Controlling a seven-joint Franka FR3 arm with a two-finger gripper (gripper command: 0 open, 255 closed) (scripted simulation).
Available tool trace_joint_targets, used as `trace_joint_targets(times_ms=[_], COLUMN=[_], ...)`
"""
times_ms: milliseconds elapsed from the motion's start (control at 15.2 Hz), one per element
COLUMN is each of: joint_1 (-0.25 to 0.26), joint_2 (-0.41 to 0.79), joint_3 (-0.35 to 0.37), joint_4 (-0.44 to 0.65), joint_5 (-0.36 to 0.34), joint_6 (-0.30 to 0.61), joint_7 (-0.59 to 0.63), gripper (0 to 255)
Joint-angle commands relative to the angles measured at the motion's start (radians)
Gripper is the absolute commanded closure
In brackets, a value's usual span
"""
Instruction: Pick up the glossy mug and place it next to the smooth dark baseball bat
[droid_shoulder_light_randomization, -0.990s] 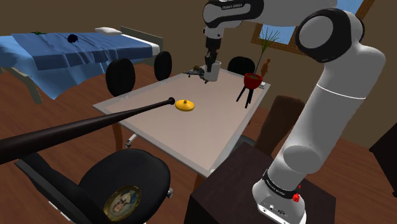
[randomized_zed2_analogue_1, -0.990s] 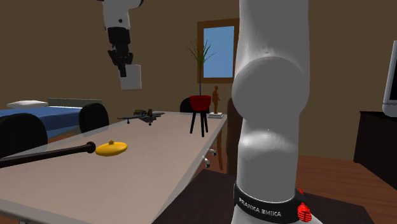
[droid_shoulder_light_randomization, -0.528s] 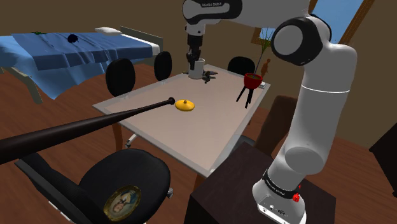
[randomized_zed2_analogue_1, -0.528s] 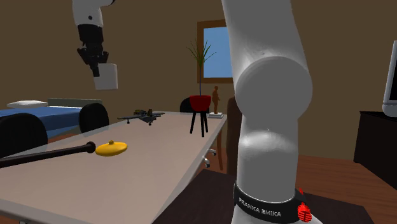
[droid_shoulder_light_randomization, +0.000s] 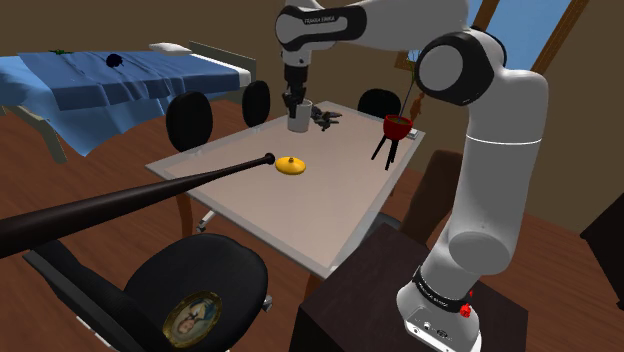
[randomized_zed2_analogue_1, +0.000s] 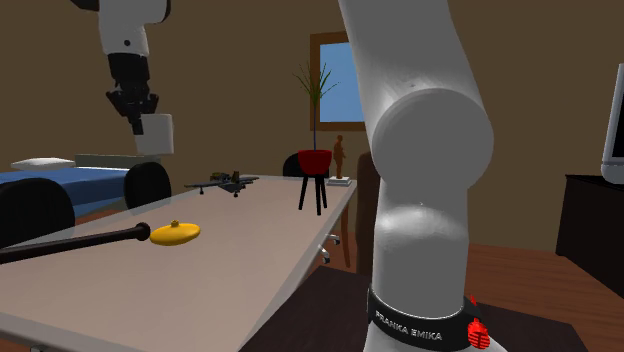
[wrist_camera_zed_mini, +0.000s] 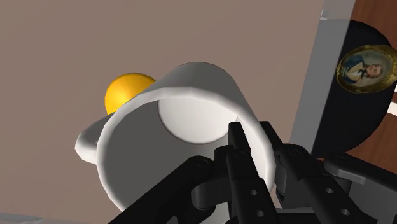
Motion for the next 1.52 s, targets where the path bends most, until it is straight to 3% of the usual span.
trace_joint_targets(times_ms=[0, 1452], joint_1=[0.0, 0.0], joint_2=[0.002, 0.06], joint_3=[0.0, 0.006], joint_4=[-0.023, -0.239], joint_5=[0.0, 0.01], joint_6=[0.026, 0.299], joint_7=[0.001, 0.005], gripper=[255, 255])
